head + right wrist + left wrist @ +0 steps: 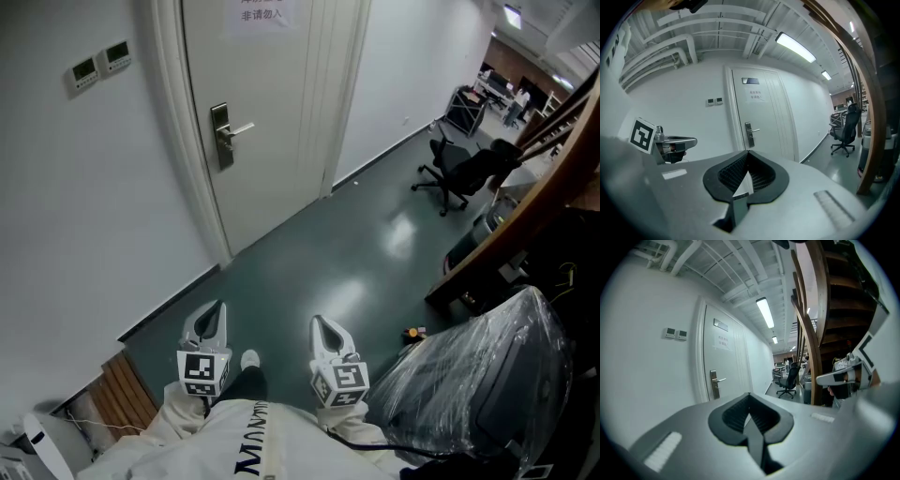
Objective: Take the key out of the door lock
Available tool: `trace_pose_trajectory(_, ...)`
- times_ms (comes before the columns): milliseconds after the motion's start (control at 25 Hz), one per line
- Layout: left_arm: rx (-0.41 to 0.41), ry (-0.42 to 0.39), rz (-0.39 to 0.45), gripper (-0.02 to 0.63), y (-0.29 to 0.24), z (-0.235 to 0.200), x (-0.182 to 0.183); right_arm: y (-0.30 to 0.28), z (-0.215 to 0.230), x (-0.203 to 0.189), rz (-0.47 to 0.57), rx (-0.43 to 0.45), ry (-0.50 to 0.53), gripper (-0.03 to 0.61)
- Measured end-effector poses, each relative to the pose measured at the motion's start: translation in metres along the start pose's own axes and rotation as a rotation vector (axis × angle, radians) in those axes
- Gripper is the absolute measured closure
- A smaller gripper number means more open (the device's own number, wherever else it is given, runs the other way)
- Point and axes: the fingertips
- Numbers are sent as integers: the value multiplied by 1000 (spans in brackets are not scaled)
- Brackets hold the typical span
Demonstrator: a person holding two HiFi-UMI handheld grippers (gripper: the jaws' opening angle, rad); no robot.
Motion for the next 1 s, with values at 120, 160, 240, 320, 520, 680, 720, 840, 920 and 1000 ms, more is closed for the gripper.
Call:
trace_pose_trajectory(120,-5,3,4,614,-15,-10,-3,-15,0,-1,-6,-5,6,578)
trace_pose_trajectory(160,-8,6,7,614,-21,-14,-4,-21,1,-1,-9,-9,8,578)
trace_pose_trajectory(240,-15,8,12,614,-34,-24,-6,-36,2,1,-13,-21,15,578)
trace_pose_trajectory(320,-17,6,13,614,-47,-37,-8,-53,3,6,-12,-34,23,578)
trace_pose_trajectory(520,-25,11,9,614,-80,-75,-7,-99,-1,19,-14,-60,34,578)
trace_pose_trajectory(680,-26,15,-1,614,-101,-106,-9,-135,-10,24,-27,-60,34,578)
trace_pose_trajectory(720,-28,18,-3,614,-106,-113,-10,-143,-12,24,-32,-61,34,578)
trace_pose_trajectory(840,-35,24,-5,614,-119,-131,-8,-166,-18,26,-45,-60,38,578)
trace_pose_trajectory(920,-36,32,-5,614,-126,-143,-9,-181,-24,28,-51,-56,40,578)
trace_pose_trajectory(1000,-35,39,-8,614,-133,-157,-12,-196,-30,28,-55,-55,43,578)
Point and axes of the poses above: the fingertips, and each gripper's own axes: y backward along the fingers, z to its right, x out of its top, and after that the axes turned 11 degrees about -x, right-handed
